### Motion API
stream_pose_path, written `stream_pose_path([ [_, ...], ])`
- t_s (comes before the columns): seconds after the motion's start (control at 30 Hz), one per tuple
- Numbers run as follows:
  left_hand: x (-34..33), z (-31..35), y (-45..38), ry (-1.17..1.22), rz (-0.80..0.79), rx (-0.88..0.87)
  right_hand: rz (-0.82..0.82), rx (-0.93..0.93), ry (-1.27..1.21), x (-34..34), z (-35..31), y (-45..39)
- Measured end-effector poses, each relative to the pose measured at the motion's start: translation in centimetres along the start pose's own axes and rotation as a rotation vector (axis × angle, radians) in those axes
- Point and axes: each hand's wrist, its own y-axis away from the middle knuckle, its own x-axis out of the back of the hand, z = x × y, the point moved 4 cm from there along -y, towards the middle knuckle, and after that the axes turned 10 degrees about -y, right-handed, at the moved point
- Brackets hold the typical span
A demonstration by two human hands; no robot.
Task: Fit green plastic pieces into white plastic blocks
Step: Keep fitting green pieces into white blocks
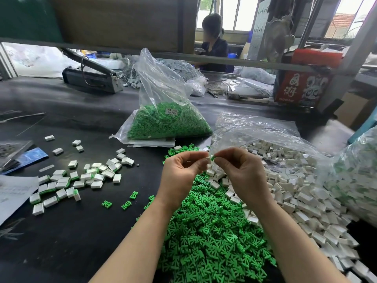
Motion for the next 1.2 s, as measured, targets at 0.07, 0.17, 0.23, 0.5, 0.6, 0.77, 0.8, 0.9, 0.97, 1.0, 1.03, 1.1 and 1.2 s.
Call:
stream_pose_path([
  [0.07, 0.0, 0.2, 0.1, -0.006, -0.009, -0.003, -0.030, 0.028, 0.058, -0.1, 0.0, 0.0],
  [0.17, 0.0, 0.4, 0.1, -0.033, -0.038, -0.004, -0.053, 0.047, 0.095, -0.2, 0.1, 0.0],
  [0.23, 0.2, 0.5, 0.1, -0.057, -0.068, -0.001, -0.078, 0.046, 0.094, -0.2, 0.1, -0.1],
  [0.5, 0.8, 0.7, 0.0, -0.051, -0.088, 0.001, -0.164, -0.189, 0.016, -0.6, 1.4, 0.1],
  [0.6, 0.5, 0.4, 0.0, -0.046, -0.079, 0.030, -0.227, -0.151, 0.108, -1.4, 1.6, 0.2],
  [0.77, 0.3, -0.3, 0.0, 0.037, -0.066, 0.145, -0.207, -0.047, 0.145, -1.4, 1.1, 0.3],
  [0.8, 0.3, -0.4, 0.0, 0.051, -0.066, 0.154, -0.210, -0.044, 0.158, -1.4, 1.2, 0.3],
  [0.9, 0.3, -0.3, 0.1, 0.043, -0.063, 0.143, -0.236, -0.026, 0.242, -1.3, 1.2, 0.3],
  [0.97, 0.4, 0.0, 0.2, 0.000, -0.068, 0.114, -0.250, -0.013, 0.275, -1.3, 1.1, 0.3],
  [1.0, 0.4, 0.2, 0.2, -0.021, -0.072, 0.099, -0.256, -0.009, 0.281, -1.2, 1.0, 0.3],
  [1.03, 0.5, 0.3, 0.2, -0.038, -0.078, 0.087, -0.264, -0.010, 0.281, -1.2, 1.0, 0.3],
  [1.1, 0.5, 0.5, 0.2, -0.063, -0.085, 0.069, -0.280, -0.012, 0.281, -1.1, 0.9, 0.4],
  [1.2, 0.5, 0.6, 0.3, -0.086, -0.085, 0.060, -0.291, 0.013, 0.302, -1.1, 0.9, 0.6],
])
